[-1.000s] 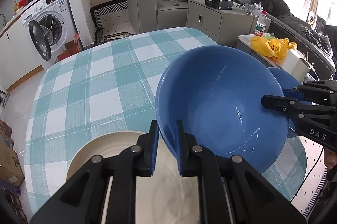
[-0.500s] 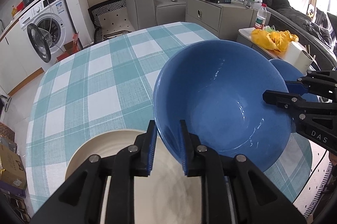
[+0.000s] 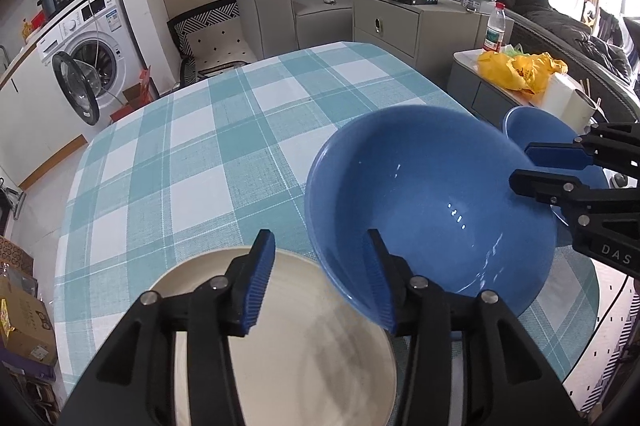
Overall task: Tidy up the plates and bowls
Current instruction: 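Lower the blue bowl into the other blue bowl and open both tools, then move both tools to the rims of the nested blue bowls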
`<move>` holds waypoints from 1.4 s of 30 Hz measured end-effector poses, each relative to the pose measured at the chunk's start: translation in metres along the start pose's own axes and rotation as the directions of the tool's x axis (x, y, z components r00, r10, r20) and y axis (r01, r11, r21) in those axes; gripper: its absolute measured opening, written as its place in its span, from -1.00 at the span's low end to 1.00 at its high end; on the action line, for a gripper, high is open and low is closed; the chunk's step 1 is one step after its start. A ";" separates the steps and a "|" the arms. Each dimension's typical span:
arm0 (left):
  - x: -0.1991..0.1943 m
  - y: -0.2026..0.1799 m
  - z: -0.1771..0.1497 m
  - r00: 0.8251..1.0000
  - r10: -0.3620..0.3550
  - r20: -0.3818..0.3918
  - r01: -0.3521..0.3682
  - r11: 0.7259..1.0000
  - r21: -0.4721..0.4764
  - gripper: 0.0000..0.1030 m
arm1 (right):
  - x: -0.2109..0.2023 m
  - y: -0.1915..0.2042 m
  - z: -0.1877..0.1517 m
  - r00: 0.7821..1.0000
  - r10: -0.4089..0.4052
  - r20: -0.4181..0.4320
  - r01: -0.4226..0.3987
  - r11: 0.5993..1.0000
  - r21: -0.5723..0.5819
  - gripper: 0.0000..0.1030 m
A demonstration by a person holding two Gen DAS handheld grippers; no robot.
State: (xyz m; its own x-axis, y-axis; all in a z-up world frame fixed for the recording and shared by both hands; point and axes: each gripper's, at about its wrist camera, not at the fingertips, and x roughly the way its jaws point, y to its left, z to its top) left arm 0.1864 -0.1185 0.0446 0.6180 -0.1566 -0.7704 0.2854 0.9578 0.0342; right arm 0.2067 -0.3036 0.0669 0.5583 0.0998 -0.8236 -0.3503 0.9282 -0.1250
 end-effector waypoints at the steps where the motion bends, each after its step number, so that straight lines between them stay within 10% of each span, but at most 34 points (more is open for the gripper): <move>1: 0.000 0.001 0.000 1.000 -0.001 -0.001 0.001 1.000 -0.006 -0.11 | -0.001 -0.001 -0.001 1.000 0.004 0.004 -0.004 1.000 0.002 -0.44; 5: 0.000 0.003 -0.001 1.000 -0.005 -0.007 0.005 1.000 -0.012 -0.08 | -0.008 -0.001 -0.003 1.000 0.020 0.023 -0.020 1.000 0.003 -0.34; 11: -0.007 -0.002 0.002 1.000 -0.020 -0.004 0.020 1.000 -0.007 0.09 | -0.016 0.000 -0.002 0.996 0.060 0.058 -0.061 0.998 0.015 0.38; 20: -0.024 -0.006 0.009 0.997 -0.067 0.045 0.068 0.998 -0.015 1.00 | -0.031 -0.009 0.000 0.991 0.053 0.125 -0.060 0.996 0.059 0.96; 42: -0.039 -0.062 0.039 0.984 -0.157 0.080 0.152 0.986 0.063 1.00 | -0.086 -0.108 -0.042 0.987 -0.063 0.150 0.020 0.961 0.274 0.99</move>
State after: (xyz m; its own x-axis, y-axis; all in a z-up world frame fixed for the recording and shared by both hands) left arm 0.1731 -0.1810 0.0978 0.6221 -0.3240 -0.7127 0.4221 0.9055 -0.0433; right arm 0.1644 -0.4274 0.1278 0.6855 0.0935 -0.7221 -0.1195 0.9927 0.0151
